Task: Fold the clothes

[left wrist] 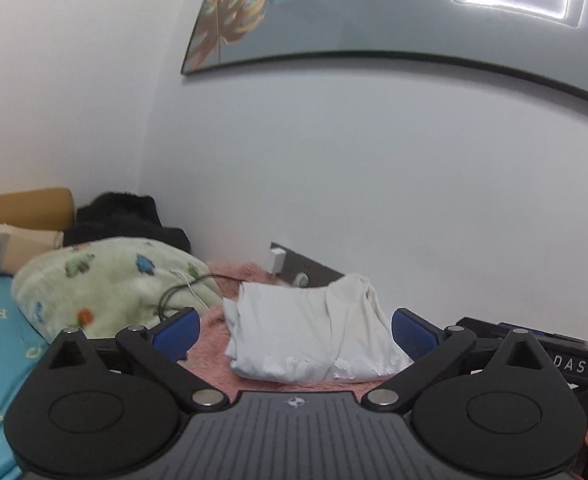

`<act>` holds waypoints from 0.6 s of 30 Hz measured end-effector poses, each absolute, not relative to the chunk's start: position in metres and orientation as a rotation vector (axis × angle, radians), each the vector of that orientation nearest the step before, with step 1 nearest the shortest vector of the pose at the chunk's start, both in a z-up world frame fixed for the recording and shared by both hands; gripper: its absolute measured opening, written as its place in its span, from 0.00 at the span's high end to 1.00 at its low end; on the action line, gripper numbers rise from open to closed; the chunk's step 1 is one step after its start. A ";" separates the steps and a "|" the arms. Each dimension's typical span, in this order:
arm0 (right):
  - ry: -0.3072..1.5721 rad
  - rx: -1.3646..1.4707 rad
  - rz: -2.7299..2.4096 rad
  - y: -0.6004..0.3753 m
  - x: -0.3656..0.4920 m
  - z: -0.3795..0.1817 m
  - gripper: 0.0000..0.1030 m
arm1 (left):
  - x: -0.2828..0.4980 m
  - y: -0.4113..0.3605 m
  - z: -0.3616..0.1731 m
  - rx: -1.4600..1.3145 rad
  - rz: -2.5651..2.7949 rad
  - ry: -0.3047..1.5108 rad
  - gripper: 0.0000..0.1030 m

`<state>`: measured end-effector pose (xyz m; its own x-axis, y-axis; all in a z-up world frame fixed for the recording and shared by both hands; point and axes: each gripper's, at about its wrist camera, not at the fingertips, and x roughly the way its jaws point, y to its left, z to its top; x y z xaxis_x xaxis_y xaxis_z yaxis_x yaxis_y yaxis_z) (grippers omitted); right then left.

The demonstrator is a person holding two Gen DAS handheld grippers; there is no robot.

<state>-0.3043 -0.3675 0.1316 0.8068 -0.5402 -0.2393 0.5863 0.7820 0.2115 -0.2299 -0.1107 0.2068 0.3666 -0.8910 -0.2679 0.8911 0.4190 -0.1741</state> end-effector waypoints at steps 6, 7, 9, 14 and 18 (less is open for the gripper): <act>0.145 0.228 -0.618 -0.340 -0.315 0.129 0.18 | -0.250 -0.080 0.211 0.007 -1.112 0.302 0.00; 0.141 0.219 -0.620 -0.335 -0.317 0.128 0.18 | -0.253 -0.077 0.209 0.009 -1.105 0.303 0.00; 0.137 0.221 -0.616 -0.330 -0.319 0.124 0.18 | -0.257 -0.074 0.205 0.010 -1.103 0.316 0.00; 0.129 0.243 -0.644 -0.332 -0.319 0.103 0.18 | -0.263 -0.071 0.184 0.021 -1.074 0.302 0.00; 0.122 0.232 -0.676 -0.330 -0.318 0.088 0.18 | -0.258 -0.068 0.166 0.005 -1.059 0.305 0.00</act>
<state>-0.3175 -0.3299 0.0884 0.7743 -0.6047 -0.1866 0.6318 0.7557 0.1724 -0.2578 -0.0682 0.1658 0.4518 -0.8566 -0.2492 0.8579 0.4938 -0.1420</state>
